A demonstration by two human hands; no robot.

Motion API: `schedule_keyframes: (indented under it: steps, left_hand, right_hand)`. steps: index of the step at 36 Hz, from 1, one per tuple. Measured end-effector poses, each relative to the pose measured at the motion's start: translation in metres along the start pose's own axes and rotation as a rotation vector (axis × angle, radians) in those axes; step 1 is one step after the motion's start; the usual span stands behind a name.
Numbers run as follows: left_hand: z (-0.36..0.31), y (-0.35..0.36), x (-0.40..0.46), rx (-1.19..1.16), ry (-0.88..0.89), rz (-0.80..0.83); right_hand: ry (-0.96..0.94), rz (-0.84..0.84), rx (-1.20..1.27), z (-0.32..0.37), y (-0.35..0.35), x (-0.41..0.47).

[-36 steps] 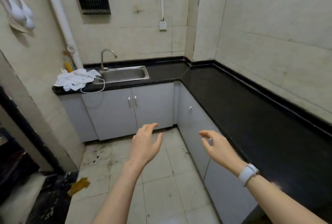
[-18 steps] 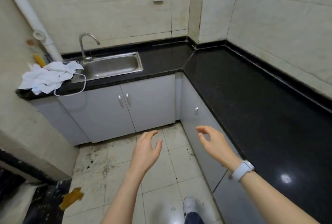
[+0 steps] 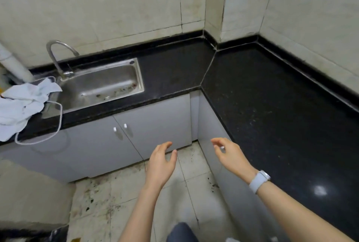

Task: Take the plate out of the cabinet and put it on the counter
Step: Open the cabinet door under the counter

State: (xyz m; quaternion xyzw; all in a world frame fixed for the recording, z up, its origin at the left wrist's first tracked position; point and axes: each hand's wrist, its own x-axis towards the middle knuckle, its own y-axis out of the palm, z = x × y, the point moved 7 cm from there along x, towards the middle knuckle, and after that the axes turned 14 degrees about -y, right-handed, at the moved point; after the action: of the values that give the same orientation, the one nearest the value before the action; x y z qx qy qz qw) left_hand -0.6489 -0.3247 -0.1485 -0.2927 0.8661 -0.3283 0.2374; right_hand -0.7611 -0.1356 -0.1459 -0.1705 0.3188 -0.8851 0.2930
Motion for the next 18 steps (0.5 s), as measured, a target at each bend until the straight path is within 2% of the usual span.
schedule_keyframes:
  steps: [8, 13, 18]
  left_hand:
    - [-0.044, 0.057, 0.14, 0.066, 0.147, 0.265]
    - [-0.075, 0.102, 0.207, 0.186, 0.331, 0.537]
    - [-0.09, 0.142, 0.239, 0.301, 0.471, 0.731]
  right_hand:
    - [0.222, -0.141, -0.059, -0.063, 0.009, 0.078]
    - [0.467, -0.28, -0.142, -0.088, 0.02, 0.096]
    - [0.752, -0.434, -0.158, -0.097, 0.039, 0.08]
